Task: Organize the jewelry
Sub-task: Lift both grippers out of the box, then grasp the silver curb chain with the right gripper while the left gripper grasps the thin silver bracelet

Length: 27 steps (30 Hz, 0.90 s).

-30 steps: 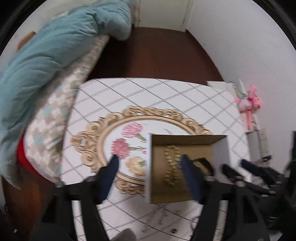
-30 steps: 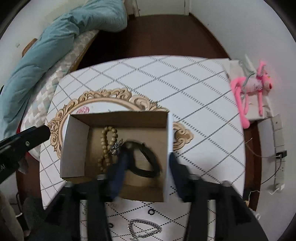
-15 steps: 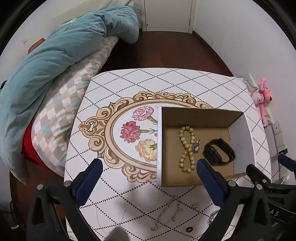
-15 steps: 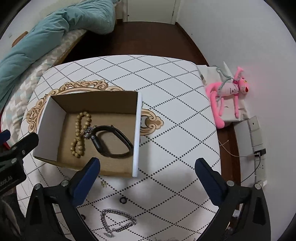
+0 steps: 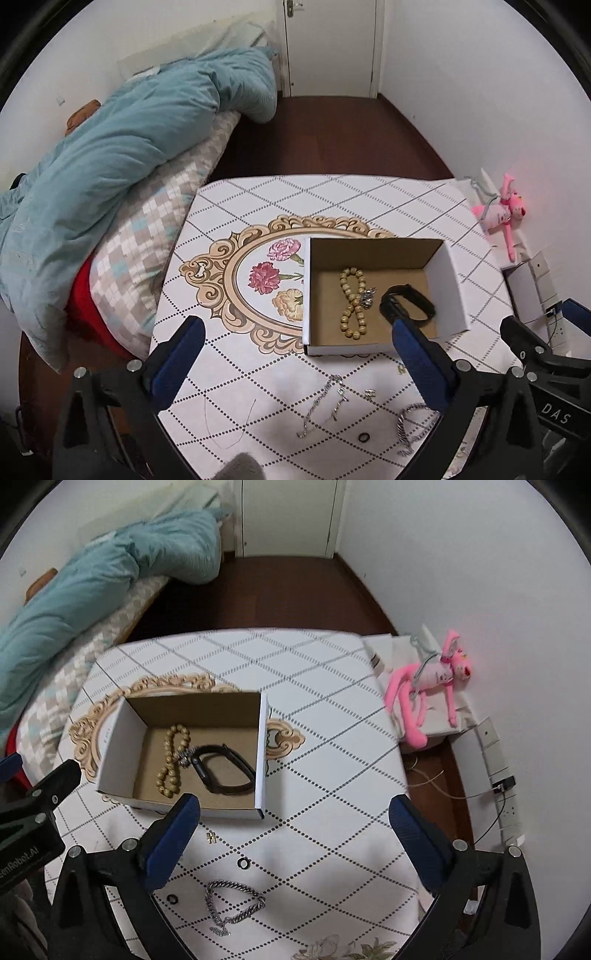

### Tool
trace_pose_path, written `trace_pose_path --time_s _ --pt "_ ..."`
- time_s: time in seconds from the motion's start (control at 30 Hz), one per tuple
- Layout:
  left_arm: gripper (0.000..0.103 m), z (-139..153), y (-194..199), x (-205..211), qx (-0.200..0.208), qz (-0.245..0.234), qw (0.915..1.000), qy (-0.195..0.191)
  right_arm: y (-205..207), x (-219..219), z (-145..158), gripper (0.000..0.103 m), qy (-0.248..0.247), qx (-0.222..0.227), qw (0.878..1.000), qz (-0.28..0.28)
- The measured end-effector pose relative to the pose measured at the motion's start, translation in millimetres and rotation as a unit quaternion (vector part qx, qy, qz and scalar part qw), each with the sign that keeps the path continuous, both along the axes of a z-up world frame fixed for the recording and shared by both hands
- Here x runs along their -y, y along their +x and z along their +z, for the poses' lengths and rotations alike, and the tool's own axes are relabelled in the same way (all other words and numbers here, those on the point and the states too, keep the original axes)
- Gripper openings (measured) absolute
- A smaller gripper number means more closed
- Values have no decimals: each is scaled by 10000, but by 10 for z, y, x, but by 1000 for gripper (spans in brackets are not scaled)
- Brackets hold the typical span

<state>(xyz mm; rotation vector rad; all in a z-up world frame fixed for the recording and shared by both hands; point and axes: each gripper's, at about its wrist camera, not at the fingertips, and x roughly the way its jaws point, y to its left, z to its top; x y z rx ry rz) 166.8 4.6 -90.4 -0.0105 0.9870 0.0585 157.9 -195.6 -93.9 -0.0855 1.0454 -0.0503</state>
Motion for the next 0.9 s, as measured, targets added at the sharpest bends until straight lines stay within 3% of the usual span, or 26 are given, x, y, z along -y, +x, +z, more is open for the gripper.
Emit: trace_pose_path --time_s 0.27,0.47,0.57,0.77,0.87,0.9 --pt "103 304 -300 -22 298 5 9995 -97 -331 -10 400 103 26 485 9988 -7" --pt "103 353 -442 -52 345 73 9994 -57 -509 15 522 103 386 590 9975 -22" --pt "103 177 -482 -97 194 136 9997 -24 -554 68 340 103 583 291 9978 -105" --pt "103 -434 -587 -198 -412 187 9989 131 -607 173 -505 102 789 -665 9942 -314" --pt "103 -804 -637 -284 -817 212 9961 242 -618 222 -920 87 934 -1101 9884 -461" --pt "103 -880 -657 -306 -905 227 9953 261 -628 230 -1019 87 961 -1188 9870 -494"
